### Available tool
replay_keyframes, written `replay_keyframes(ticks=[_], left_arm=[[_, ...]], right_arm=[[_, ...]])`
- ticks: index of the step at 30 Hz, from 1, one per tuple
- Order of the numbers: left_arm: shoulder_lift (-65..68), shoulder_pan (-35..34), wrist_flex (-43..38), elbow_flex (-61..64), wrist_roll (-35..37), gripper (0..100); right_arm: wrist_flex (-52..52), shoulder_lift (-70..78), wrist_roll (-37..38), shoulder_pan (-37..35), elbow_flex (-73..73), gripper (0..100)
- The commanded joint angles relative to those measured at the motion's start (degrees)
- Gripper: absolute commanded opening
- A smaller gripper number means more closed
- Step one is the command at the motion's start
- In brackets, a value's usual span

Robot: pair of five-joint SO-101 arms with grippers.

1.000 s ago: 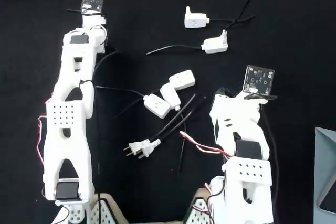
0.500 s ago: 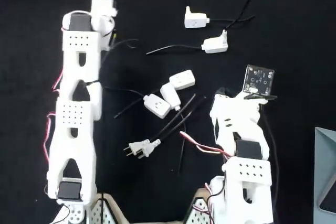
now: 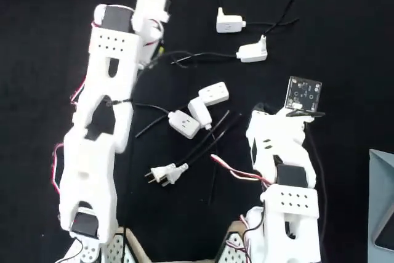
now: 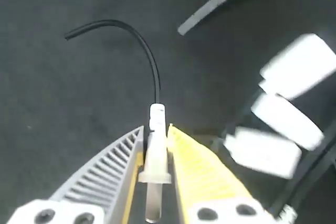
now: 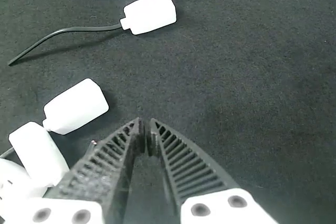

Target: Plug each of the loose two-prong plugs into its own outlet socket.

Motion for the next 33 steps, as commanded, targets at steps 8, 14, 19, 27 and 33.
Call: replay_keyframes(ticks=[8,14,19,27,33], left_arm=[[-37.45,6.2,-6.51,49.45,0.26,3],[-50.46,7.6,-19.43,77.41,0.35,3],[-57.23,9.54,-28.84,93.14,0.44,3],[-58.81,16.92,-32.18,101.23,8.79,21],[-59.6,14.81,-28.22,99.47,10.9,27]], right_arm=[[-0.88,-0.84,-0.09,-0.26,-0.66,1.3],[-0.88,-0.84,-0.09,-0.35,-0.66,1.3],[-0.79,-0.75,-0.09,-0.53,-0.66,1.3],[-0.79,-0.75,2.73,-0.62,-1.19,1.4],[7.82,-0.75,6.59,-2.73,-6.11,1.5]])
